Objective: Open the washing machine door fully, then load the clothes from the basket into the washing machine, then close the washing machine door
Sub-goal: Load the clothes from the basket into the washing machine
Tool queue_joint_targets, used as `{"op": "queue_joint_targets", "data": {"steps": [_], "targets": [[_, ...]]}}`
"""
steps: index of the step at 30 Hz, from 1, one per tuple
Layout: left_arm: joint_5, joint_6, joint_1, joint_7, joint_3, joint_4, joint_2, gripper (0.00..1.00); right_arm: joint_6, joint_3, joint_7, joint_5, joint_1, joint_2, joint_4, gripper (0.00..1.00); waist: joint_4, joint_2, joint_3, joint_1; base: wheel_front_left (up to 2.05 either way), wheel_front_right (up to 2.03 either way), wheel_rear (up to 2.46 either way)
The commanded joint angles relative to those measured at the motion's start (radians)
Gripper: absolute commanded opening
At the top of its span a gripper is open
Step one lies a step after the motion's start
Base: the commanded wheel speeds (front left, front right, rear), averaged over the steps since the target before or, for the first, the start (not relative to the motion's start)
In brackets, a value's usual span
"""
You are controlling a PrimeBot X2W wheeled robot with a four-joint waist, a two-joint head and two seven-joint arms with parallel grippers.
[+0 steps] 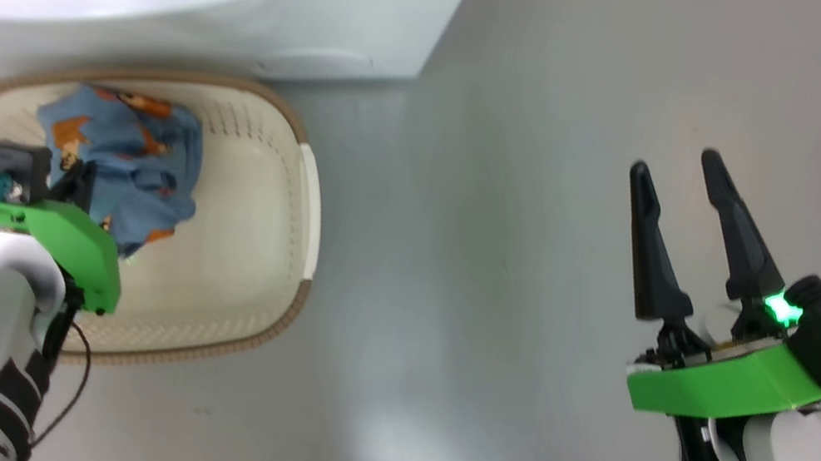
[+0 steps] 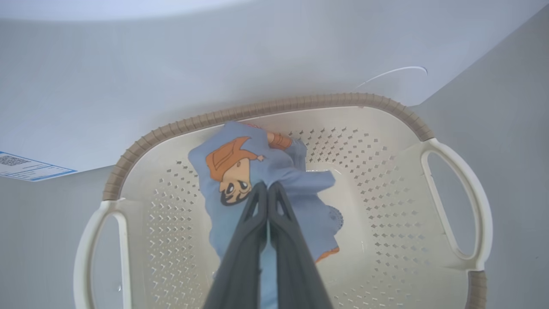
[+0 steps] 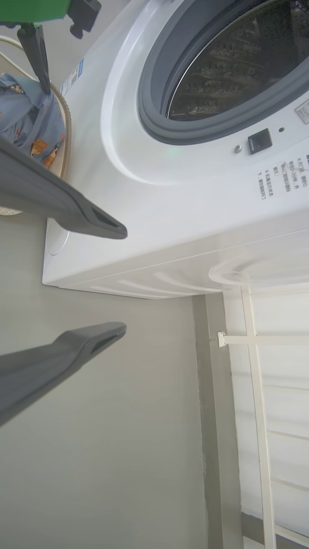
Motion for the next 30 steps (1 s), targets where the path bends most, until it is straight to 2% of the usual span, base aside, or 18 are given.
{"op": "queue_joint_targets", "data": {"steps": [1,8,20,30], "targets": [[-0.011,-0.007,0.038,-0.023,0.022,-0.018,0.028,0.00,0.004,0.007,-0.008,0.015,0.046,-0.011,-0.014,1.00,0.040,0.0000,-0.090,0.0000,0.00,0.00,0.00],[-0.023,-0.011,0.101,-0.040,0.024,-0.109,0.006,0.00,0.004,-0.010,-0.008,0.017,0.104,-0.028,0.001,1.00,0.072,0.0000,-0.179,0.0000,0.00,0.00,0.00],[-0.025,-0.012,0.329,-0.041,0.050,-0.439,-0.014,0.00,0.004,-0.042,-0.008,0.014,0.212,-0.062,0.028,1.00,0.122,0.0000,-0.346,0.0000,0.00,0.00,0.00],[-0.019,-0.005,0.529,-0.041,0.080,-0.646,-0.017,0.00,0.004,-0.068,-0.008,0.010,0.303,-0.079,0.039,1.00,0.142,0.0000,-0.468,0.0000,0.00,0.00,0.00]]}}
